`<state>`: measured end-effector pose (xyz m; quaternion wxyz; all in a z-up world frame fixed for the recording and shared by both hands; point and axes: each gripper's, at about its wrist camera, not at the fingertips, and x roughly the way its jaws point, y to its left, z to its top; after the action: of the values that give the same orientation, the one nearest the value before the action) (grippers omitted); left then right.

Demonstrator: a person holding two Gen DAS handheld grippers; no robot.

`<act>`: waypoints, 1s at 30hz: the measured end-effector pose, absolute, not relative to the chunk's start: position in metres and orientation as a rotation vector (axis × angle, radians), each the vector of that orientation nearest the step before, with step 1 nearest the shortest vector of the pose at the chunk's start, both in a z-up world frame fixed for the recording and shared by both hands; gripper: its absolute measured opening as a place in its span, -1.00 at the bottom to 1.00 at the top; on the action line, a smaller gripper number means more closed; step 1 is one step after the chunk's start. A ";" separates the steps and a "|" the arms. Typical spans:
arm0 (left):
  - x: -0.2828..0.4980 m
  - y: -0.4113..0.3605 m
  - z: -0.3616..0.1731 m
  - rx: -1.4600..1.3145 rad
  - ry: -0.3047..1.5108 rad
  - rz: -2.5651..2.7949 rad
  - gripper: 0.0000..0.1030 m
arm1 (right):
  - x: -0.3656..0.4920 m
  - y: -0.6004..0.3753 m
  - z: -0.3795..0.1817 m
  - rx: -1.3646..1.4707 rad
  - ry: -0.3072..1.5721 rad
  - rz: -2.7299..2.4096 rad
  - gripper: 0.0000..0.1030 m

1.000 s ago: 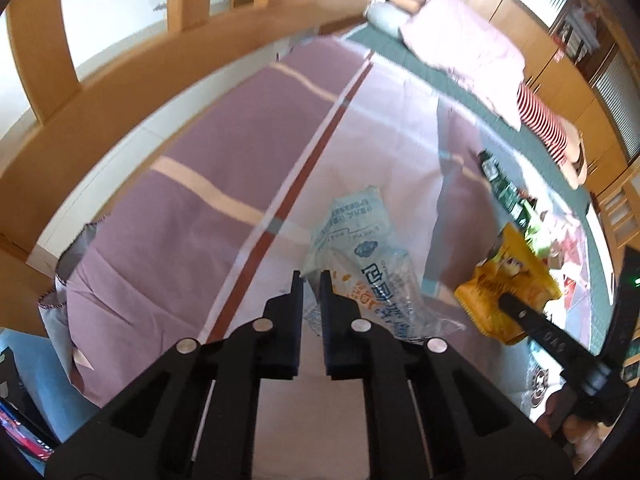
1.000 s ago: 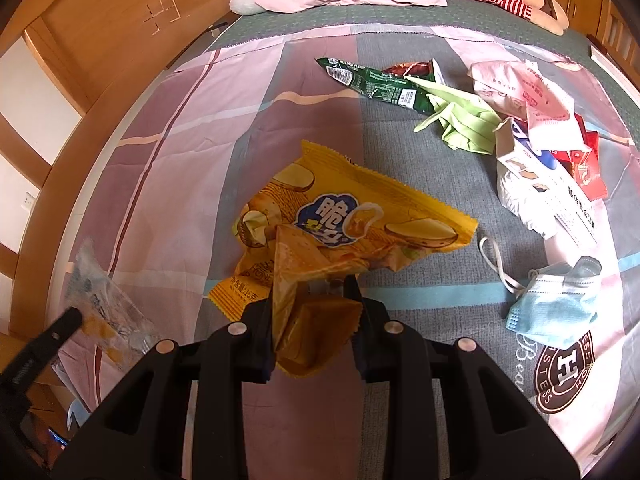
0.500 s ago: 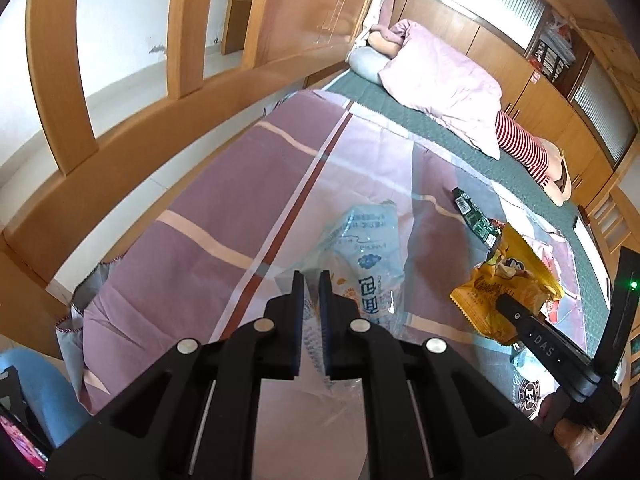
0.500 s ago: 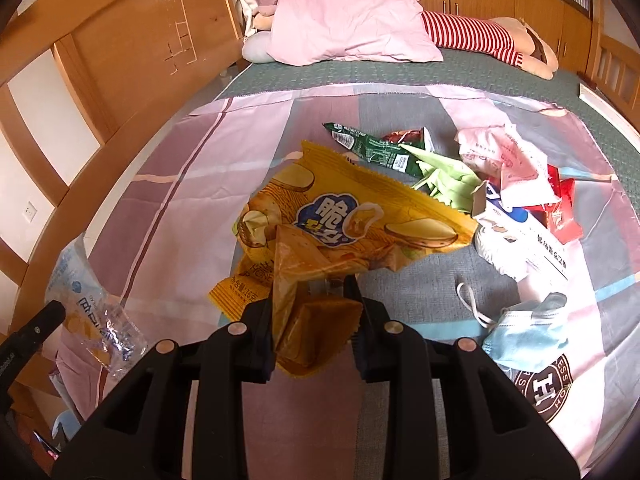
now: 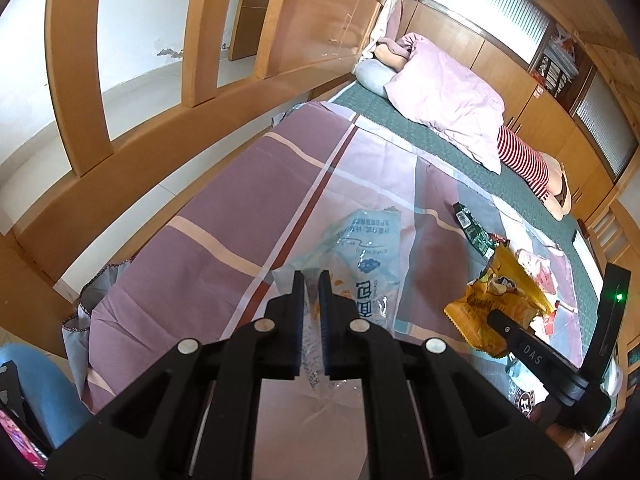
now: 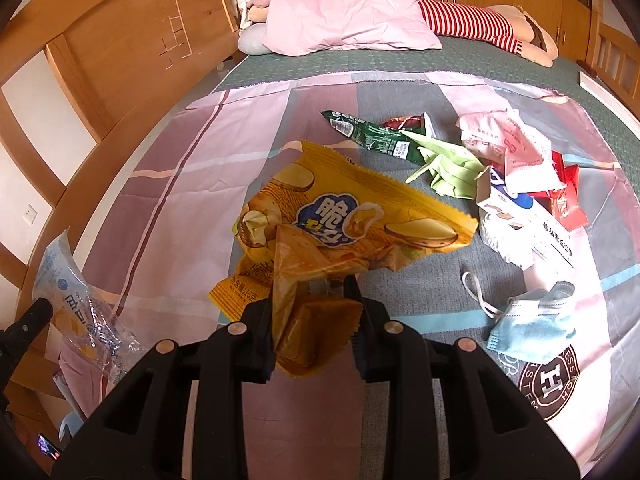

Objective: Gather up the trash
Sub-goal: 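Carry the chip bag and wrapper over the bin and open both tools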

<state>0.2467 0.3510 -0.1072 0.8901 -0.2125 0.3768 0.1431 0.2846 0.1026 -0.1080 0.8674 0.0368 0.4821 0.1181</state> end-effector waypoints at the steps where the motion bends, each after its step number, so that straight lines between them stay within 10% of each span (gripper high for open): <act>1: 0.246 0.352 -0.107 -0.445 0.782 0.297 -0.85 | 0.284 0.102 -0.108 0.078 1.010 0.246 -0.41; 30: 0.243 0.362 -0.110 -0.546 0.780 0.219 -0.87 | 0.281 0.099 -0.099 0.091 0.964 0.240 -0.41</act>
<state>0.2435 0.3622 -0.1098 0.8831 -0.2622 0.3745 0.1051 0.2810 0.0991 -0.0994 0.8782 0.0439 0.4622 0.1149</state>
